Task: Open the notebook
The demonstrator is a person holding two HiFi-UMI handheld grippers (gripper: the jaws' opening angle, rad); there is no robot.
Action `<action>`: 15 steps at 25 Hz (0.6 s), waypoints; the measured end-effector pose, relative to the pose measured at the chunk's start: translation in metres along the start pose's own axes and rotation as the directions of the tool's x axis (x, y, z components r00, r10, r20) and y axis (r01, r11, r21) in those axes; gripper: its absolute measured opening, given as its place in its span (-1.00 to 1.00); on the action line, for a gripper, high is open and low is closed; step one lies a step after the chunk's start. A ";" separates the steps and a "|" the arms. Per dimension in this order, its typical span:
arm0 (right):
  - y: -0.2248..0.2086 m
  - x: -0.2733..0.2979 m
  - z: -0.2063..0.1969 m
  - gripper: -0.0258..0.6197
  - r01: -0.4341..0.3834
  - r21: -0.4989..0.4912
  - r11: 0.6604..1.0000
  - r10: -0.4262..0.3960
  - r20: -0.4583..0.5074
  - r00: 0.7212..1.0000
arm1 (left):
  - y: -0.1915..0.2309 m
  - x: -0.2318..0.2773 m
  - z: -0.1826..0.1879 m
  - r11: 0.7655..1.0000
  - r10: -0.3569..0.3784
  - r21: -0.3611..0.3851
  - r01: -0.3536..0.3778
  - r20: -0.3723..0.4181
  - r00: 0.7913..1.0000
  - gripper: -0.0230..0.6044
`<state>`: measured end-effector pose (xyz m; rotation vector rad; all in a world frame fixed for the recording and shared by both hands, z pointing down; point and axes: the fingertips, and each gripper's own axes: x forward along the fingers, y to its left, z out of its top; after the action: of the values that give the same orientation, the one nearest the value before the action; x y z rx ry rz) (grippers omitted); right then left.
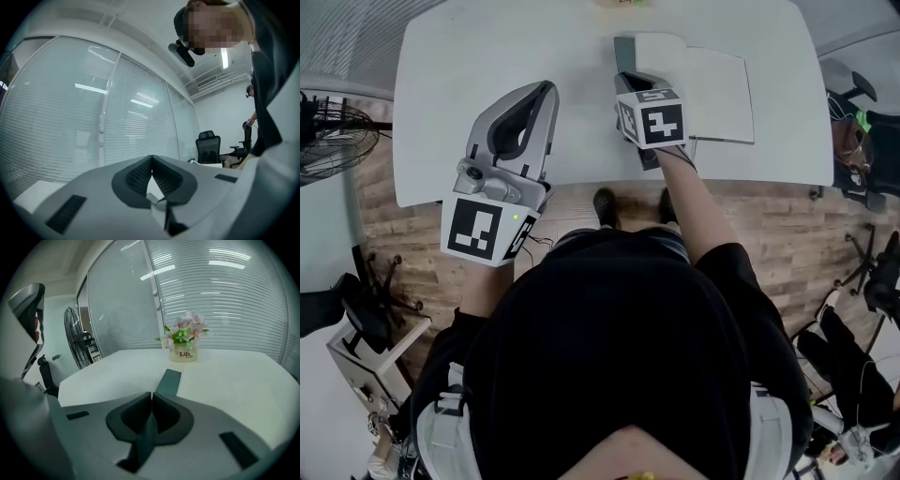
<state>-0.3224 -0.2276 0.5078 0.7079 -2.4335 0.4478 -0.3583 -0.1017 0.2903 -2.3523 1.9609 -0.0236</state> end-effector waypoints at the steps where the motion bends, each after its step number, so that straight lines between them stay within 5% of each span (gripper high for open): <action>1: 0.000 0.001 -0.001 -0.86 -0.003 0.004 1.000 0.003 -0.008 1.000 | -0.001 0.000 -0.001 1.000 0.001 -0.001 -0.001 -0.003 1.000 -0.89; 15: -0.004 0.020 -0.026 -0.85 0.044 -0.019 0.999 -0.046 -0.132 0.990 | 0.013 -0.009 -0.008 0.999 0.040 -0.016 -0.040 -0.009 0.999 -0.89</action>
<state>-0.3230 -0.2268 0.5410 0.7023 -2.2898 0.4425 -0.3737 -0.0952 0.2973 -2.3257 2.0196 -0.0146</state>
